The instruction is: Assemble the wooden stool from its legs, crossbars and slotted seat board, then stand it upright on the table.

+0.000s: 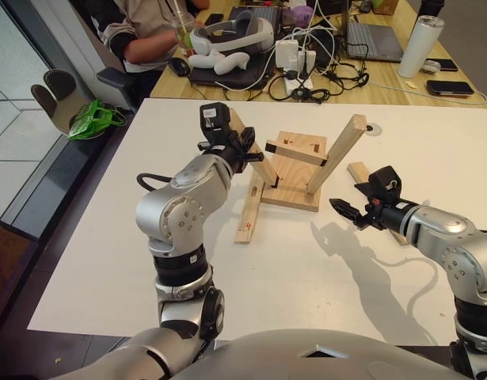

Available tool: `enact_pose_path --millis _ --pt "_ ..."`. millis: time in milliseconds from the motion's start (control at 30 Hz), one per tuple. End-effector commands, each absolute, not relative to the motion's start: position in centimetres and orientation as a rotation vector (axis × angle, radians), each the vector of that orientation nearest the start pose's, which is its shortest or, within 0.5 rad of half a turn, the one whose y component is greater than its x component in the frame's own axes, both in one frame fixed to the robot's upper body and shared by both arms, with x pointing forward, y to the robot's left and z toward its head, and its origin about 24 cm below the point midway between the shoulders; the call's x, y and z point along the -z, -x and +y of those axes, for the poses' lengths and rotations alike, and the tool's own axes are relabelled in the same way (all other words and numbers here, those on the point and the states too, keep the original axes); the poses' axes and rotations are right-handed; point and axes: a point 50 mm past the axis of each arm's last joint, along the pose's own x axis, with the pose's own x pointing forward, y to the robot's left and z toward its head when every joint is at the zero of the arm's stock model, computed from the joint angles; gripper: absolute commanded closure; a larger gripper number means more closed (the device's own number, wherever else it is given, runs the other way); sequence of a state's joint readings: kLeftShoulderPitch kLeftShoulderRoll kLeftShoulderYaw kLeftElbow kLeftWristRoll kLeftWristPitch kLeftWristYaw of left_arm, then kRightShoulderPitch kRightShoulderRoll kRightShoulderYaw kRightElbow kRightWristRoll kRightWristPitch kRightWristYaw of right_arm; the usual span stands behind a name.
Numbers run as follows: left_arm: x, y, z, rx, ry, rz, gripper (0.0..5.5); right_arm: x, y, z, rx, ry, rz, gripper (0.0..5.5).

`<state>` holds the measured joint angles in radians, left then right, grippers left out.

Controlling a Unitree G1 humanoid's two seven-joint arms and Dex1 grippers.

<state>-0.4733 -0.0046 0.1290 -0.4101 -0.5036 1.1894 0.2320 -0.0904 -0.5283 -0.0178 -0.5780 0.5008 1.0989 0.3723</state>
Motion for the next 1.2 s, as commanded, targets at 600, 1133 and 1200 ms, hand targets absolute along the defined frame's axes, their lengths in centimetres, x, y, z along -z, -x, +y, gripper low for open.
enact_pose_path --millis 600,1133,1200 --pt "-14.2 -30.3 7.0 0.447 0.000 0.454 4.47 -10.7 -22.8 -16.6 -0.613 0.138 0.487 1.42" --pt "-13.3 -30.5 6.6 0.422 0.083 0.472 4.47 -12.7 -22.2 -13.9 -0.804 0.131 0.349 1.42" --pt "-13.2 -30.6 6.7 0.408 0.104 0.477 4.47 -13.3 -21.9 -13.5 -0.859 0.123 0.317 1.42"
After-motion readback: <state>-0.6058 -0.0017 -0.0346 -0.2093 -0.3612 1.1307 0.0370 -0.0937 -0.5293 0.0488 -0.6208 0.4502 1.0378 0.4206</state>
